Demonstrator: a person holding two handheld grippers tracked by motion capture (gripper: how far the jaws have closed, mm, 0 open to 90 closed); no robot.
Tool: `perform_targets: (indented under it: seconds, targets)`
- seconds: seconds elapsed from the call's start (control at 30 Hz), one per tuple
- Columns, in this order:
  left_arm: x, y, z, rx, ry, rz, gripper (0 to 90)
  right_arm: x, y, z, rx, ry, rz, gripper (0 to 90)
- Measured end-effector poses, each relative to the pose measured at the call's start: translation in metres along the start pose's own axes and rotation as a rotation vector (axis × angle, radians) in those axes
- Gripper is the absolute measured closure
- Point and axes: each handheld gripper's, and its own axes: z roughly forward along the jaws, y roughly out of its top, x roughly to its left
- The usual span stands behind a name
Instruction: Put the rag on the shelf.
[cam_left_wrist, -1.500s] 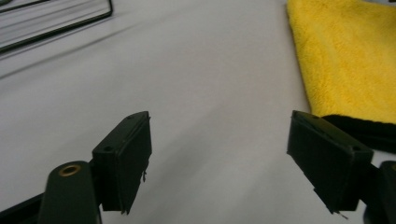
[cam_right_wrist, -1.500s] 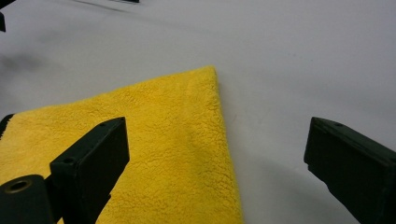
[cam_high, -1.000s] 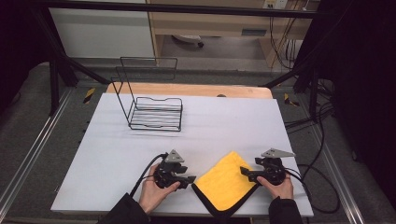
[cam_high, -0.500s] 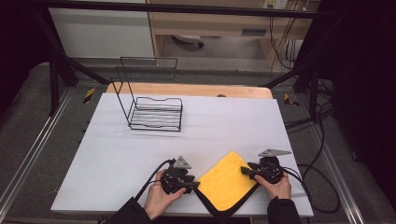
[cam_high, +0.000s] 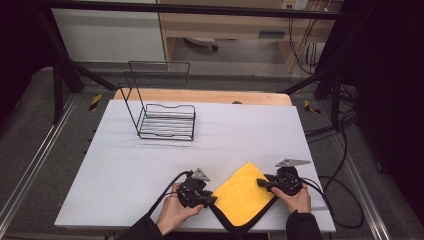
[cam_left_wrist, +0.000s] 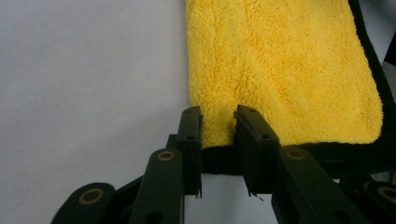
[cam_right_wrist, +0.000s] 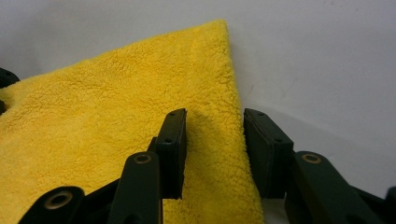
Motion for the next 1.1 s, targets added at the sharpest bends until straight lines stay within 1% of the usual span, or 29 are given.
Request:
perform_targets:
  seconds: [0.07,0.13,0.17,0.2,0.27,0.33,0.4,0.47,0.5,0.53,0.57,0.6,0.63,0.67,0.7,0.73,0.77,0.8,0.83,0.87,0.97,1.0,1.1]
  targets:
    - [-0.001,0.001,0.000,0.003,0.001,-0.001,75.9,0.001,0.001,0.000,0.013,0.011,0.010,68.1]
    - [-0.002,0.001,-0.001,0.002,0.005,0.010,77.7,0.002,0.002,-0.001,0.025,0.024,0.009,74.1]
    - [-0.002,0.001,-0.002,0.002,0.003,0.009,77.7,0.002,0.002,-0.001,0.025,0.024,0.009,74.1]
    - [-0.002,0.001,-0.003,0.001,0.000,0.008,78.9,0.002,0.003,-0.002,0.025,0.029,0.011,77.7]
    - [-0.001,0.001,-0.005,-0.005,-0.006,0.006,79.3,0.002,0.004,-0.003,0.025,0.031,0.013,78.4]
    - [-0.001,0.001,-0.009,-0.007,-0.011,0.012,79.8,0.005,0.005,-0.006,0.019,0.031,-0.003,79.6]
    - [-0.003,0.000,-0.014,-0.018,-0.012,0.016,80.0,0.008,0.008,-0.008,0.001,0.036,-0.013,80.1]
    - [-0.005,-0.001,-0.020,-0.031,-0.009,0.027,80.1,0.013,0.012,-0.010,-0.020,0.044,-0.033,80.5]
    - [-0.006,-0.003,-0.028,-0.042,-0.004,0.030,80.1,0.017,0.015,-0.011,-0.026,0.049,-0.040,80.5]
    - [-0.007,-0.005,-0.032,-0.052,0.001,0.027,80.1,0.021,0.018,-0.010,-0.033,0.053,-0.048,80.6]
    - [-0.007,-0.007,-0.037,-0.054,0.012,0.032,80.1,0.025,0.022,-0.009,-0.036,0.052,-0.068,80.6]
    - [-0.007,-0.007,-0.037,-0.054,0.012,0.032,80.1,0.029,0.025,-0.007,-0.036,0.051,-0.080,80.5]
    - [-0.006,-0.013,-0.044,-0.059,0.043,0.035,80.1,0.033,0.029,-0.004,-0.034,0.054,-0.093,80.6]
    - [-0.006,-0.013,-0.044,-0.059,0.043,0.035,80.1,0.037,0.033,-0.001,-0.040,0.059,-0.105,80.6]
    - [-0.002,-0.019,-0.052,-0.066,0.075,0.030,80.1,0.040,0.038,0.003,-0.037,0.065,-0.122,80.6]
    - [-0.002,-0.019,-0.052,-0.066,0.075,0.030,80.1,0.045,0.043,0.008,-0.042,0.068,-0.132,80.6]
    - [0.001,-0.022,-0.056,-0.069,0.084,0.020,80.1,0.045,0.043,0.008,-0.042,0.068,-0.132,80.6]
    - [0.007,-0.029,-0.065,-0.081,0.105,-0.004,80.1,0.055,0.052,0.019,-0.035,0.069,-0.162,80.6]
    - [0.007,-0.029,-0.065,-0.081,0.105,-0.004,80.1,0.055,0.052,0.019,-0.035,0.069,-0.162,80.6]
    - [0.011,-0.032,-0.069,-0.082,0.116,-0.014,80.1,0.064,0.062,0.030,-0.036,0.072,-0.194,80.5]
    - [0.017,-0.043,-0.080,-0.091,0.141,-0.046,80.0,0.076,0.075,0.048,-0.029,0.084,-0.228,80.4]
    - [0.016,-0.047,-0.082,-0.092,0.147,-0.053,80.0,0.076,0.075,0.048,-0.029,0.084,-0.228,80.4]
    - [0.015,-0.058,-0.083,-0.086,0.158,-0.064,79.8,0.087,0.085,0.065,-0.016,0.094,-0.267,80.3]
